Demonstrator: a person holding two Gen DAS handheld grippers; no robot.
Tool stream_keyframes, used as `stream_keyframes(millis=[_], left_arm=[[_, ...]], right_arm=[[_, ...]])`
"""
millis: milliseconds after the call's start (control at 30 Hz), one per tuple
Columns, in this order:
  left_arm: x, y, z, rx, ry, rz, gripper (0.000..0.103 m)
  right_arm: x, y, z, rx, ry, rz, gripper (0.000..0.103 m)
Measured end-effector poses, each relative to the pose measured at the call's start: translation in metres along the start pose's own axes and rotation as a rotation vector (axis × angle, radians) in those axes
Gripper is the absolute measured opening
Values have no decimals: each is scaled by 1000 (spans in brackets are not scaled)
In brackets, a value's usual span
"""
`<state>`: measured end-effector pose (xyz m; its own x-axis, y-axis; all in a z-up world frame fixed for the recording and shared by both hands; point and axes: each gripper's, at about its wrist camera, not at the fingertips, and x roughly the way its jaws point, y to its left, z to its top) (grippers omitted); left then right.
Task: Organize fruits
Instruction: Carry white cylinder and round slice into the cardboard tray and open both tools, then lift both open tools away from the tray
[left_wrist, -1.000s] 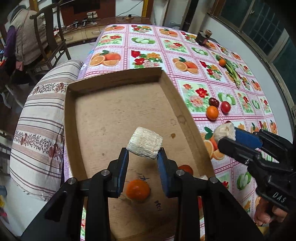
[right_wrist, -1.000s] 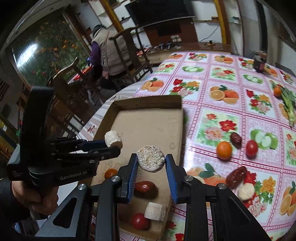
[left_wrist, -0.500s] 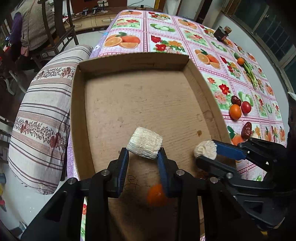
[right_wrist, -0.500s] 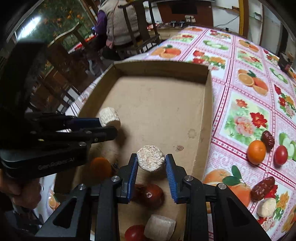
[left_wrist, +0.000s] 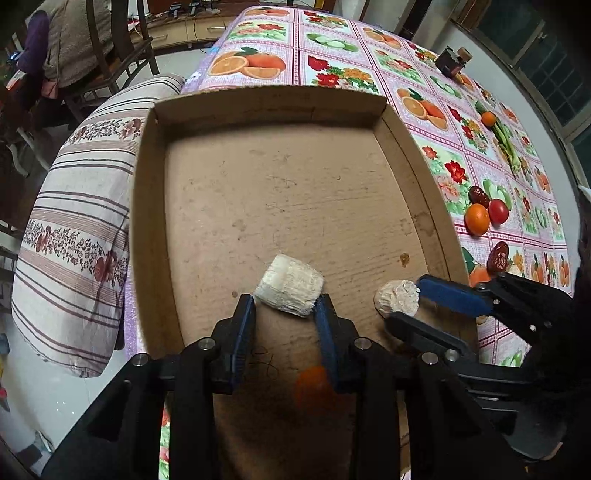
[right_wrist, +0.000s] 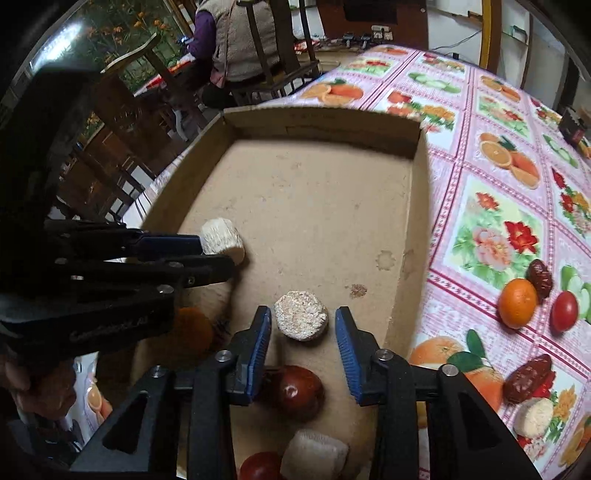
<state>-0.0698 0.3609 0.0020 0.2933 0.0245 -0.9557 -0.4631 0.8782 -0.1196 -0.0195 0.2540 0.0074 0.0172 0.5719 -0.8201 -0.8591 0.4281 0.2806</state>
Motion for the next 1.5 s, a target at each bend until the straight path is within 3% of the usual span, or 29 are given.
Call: stream_keyframes(millis=[67,167,333,767,1100,1500], left_arm=[[-6,0,-1,-5,-14,0,33],[-16,-2,-2,-8,-41,-6,44],[-30,-13,-4,14,-78,-18,44],[-48,-57,-9,97,-96,-68,44],[-48,-89,-7,157,-86,-100,44],[-39,-137,1,241,-48,-148,44]], right_arm=[[-16,-3,-2,16,-37,1,44],[-39,-10,-8,48,-89,10,44],[-72,-27,-23,102,-145,-12,45],[-120,-69,-77,239,-189,-99,47],[-132,-97,-104,317,-191,-139,47],[-110,-127,-101,333,-177,-161,47]])
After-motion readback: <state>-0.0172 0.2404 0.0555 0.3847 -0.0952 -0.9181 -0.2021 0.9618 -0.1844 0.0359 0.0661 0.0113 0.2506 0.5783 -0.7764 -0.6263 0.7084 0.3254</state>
